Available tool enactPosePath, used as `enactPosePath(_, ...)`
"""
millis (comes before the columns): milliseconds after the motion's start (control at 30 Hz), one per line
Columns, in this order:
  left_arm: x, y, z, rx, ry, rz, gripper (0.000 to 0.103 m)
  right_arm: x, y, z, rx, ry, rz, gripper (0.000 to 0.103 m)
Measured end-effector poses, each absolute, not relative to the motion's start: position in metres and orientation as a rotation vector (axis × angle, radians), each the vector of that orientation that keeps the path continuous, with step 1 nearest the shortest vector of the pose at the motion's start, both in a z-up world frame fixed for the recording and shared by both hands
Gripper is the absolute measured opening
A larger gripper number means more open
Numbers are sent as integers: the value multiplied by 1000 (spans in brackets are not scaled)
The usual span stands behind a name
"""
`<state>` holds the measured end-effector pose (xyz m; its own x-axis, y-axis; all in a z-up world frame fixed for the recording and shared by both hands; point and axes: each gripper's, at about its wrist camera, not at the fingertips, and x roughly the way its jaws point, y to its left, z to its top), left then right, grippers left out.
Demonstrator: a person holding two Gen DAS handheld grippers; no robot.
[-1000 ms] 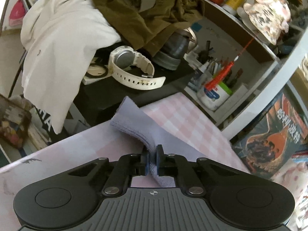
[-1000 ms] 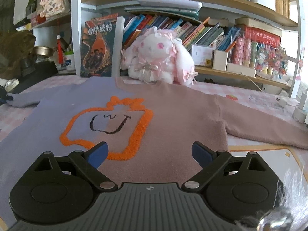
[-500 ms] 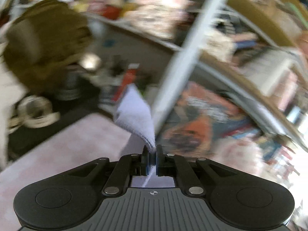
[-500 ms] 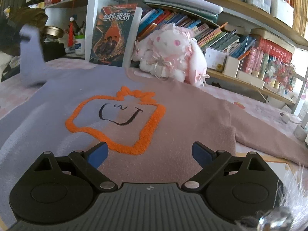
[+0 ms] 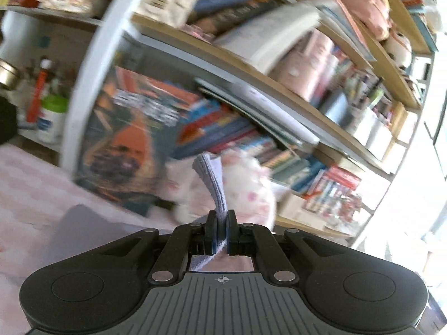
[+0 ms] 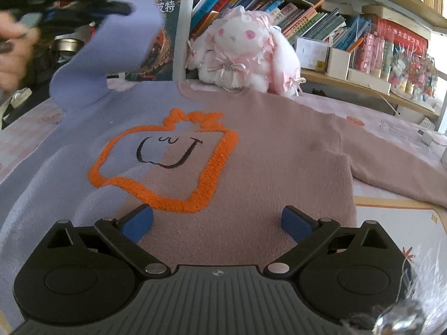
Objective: Fold clothes
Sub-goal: 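Carry the lavender sleeve across the sweater body with the left gripper and release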
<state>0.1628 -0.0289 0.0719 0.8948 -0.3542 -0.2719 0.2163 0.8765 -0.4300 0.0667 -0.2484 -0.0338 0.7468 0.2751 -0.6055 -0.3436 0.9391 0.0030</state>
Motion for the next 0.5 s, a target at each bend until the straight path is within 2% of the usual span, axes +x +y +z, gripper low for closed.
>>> enactPosePath(233, 174, -79, 65, -374, 371, -349, 4, 66, -252, -32, -90, 629, 320, 98)
enactPosePath(500, 185, -99, 50, -321, 433, -328, 4, 69, -276, -29, 51, 624, 279, 98)
